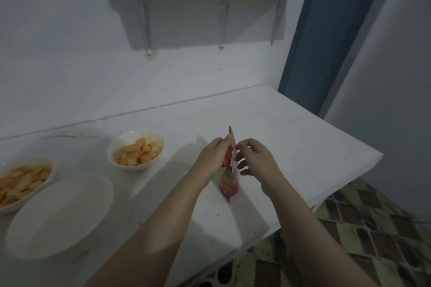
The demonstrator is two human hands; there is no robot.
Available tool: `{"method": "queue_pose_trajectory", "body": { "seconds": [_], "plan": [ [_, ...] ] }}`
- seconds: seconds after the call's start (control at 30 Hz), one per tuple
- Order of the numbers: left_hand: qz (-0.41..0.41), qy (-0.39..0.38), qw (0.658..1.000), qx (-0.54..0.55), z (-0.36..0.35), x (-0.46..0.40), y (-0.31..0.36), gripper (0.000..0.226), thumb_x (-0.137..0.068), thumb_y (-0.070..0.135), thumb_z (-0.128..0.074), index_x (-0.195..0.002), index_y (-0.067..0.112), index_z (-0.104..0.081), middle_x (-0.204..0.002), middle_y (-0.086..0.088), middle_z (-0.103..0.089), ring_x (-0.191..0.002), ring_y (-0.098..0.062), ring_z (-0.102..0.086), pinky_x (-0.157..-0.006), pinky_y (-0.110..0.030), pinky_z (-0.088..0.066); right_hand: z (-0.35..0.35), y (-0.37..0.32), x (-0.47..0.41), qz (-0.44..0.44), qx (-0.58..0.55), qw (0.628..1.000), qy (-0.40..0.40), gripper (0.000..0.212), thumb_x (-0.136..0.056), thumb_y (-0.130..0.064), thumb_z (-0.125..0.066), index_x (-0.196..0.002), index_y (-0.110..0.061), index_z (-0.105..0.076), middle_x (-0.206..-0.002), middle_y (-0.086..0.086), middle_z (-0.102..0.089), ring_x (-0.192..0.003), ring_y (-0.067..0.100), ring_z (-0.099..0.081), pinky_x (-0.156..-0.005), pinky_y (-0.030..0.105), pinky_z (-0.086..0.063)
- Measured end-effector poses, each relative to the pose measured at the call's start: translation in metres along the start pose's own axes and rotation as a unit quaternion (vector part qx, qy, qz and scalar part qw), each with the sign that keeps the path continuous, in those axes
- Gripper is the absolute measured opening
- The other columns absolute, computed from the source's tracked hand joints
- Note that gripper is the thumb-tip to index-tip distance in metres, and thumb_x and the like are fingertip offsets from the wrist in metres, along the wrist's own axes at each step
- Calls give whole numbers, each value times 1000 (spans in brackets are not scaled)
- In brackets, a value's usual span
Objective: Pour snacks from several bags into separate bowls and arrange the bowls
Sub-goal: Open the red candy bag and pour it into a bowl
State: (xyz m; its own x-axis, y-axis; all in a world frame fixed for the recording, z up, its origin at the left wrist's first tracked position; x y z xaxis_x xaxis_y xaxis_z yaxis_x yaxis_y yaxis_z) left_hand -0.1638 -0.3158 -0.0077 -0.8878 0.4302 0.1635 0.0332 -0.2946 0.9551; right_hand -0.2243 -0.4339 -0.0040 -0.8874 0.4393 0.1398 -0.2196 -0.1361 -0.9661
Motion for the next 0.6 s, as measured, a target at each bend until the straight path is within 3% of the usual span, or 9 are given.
{"method": "queue_pose_trajectory", "body": {
  "seconds": [0.13,0.27,0.33,0.43,0.6],
  "plan": [
    [0,-28,999,16,-1,-7,8,42,-98,52,-39,-101,17,-61,-97,-3,-66,-85,-18,-62,-73,-29,-46,3,-1,-6,1,-16,1000,-9,22,-99,-28,-48,-93,-13,-63,-78,1,-67,-64,17,-61,-62,29,-51],
    [15,-66,996,50,-9,-7,8,41,-100,49,-39,-108,16,-62,-105,-10,-70,-100,-26,-67,-85,-36,-52,0,-4,-6,0,-27,999,-38,34,-103,-39,-45,-95,-10,-62,-77,-1,-66,-69,17,-65,-64,28,-53],
    [6,-75,996,52,-11,-7,8,38,-99,47,-41,-101,14,-60,-99,-12,-69,-95,-27,-67,-90,-40,-52,-2,-5,-4,4,-22,998,-56,37,-103,-44,-42,-93,-14,-63,-78,-3,-66,-72,16,-65,-68,29,-53],
    [-1,-107,990,89,-15,-4,8,31,-101,44,-41,-89,21,-56,-87,-4,-65,-82,-23,-64,-91,-44,-51,-1,-7,-1,2,-25,997,-75,42,-103,-48,-39,-92,-15,-63,-74,-6,-64,-66,12,-62,-65,26,-51],
    [-16,-104,991,78,-22,-1,4,30,-101,44,-39,-81,31,-57,-80,7,-67,-84,-18,-64,-97,-47,-50,2,-6,3,2,-18,996,-90,49,-102,-51,-38,-100,-9,-62,-71,-8,-62,-66,11,-60,-67,28,-51]
  ]
}}
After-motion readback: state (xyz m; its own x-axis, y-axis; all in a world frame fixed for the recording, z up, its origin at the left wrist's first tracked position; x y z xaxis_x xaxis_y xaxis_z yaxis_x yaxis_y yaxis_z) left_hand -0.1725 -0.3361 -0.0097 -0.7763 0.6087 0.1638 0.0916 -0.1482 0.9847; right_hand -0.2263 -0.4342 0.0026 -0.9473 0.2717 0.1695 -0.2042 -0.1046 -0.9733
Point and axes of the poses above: each hand's wrist, its own x-axis away from the middle knuckle, its own z-axis out of the back of the hand, y = z × x, the point moved 6 cm from there along -x, towards the middle knuckle
